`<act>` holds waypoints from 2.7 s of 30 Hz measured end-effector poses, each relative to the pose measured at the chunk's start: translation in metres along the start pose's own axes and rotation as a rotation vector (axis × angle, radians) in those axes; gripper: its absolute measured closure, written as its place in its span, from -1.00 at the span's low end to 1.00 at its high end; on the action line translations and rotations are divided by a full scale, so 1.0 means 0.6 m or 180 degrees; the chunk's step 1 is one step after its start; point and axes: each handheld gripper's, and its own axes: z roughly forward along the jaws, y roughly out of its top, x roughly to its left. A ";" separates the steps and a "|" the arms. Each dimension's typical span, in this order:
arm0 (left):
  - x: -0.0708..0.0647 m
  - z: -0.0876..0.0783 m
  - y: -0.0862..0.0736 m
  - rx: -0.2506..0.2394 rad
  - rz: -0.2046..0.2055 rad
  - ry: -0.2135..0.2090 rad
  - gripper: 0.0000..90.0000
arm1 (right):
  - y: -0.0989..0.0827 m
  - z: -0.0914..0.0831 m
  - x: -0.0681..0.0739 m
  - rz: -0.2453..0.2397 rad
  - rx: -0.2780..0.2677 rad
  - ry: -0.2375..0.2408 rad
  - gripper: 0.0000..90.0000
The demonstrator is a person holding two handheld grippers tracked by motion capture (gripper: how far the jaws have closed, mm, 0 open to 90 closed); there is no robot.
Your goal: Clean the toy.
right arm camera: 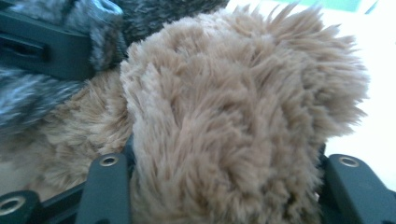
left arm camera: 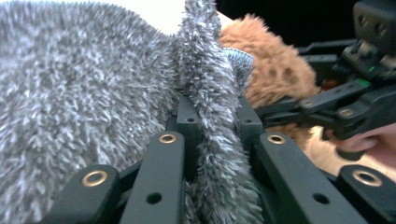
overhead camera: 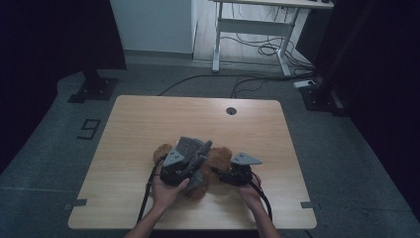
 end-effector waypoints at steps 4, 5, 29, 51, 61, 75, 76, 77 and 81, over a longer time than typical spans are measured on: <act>0.017 0.031 0.039 0.0073 -0.0072 -0.0007 0.71 | 0.009 0.017 -0.022 0.0025 -0.0119 -0.0279 0.01; 0.020 0.035 0.046 0.0076 -0.0072 0.0013 0.71 | 0.012 0.019 -0.028 0.0004 -0.0165 -0.0363 0.01; -0.065 0.150 0.115 0.0426 0.0276 -0.0124 0.70 | -0.034 -0.012 -0.037 -0.0372 -0.0322 -0.0346 -0.02; 0.106 -0.002 0.048 0.0254 -0.0294 0.0373 0.75 | -0.050 -0.029 -0.048 -0.0281 -0.0328 -0.0086 -0.06; 0.129 -0.021 0.050 0.0339 -0.0409 0.0389 0.74 | -0.054 -0.031 -0.049 -0.0299 -0.0356 -0.0077 -0.06; -0.085 0.115 0.157 0.0429 0.0374 -0.0266 0.74 | -0.055 -0.032 -0.046 -0.0330 -0.0373 -0.0084 -0.06; -0.096 0.132 0.157 0.0464 0.0384 -0.0293 0.74 | -0.055 -0.032 -0.046 -0.0345 -0.0375 -0.0086 -0.06; -0.104 0.148 0.155 0.0537 0.0428 -0.0291 0.74 | -0.055 -0.032 -0.046 -0.0349 -0.0375 -0.0083 -0.06; -0.107 0.192 0.141 0.0784 0.0408 -0.0309 0.74 | -0.056 -0.034 -0.045 -0.0371 -0.0348 -0.0101 -0.07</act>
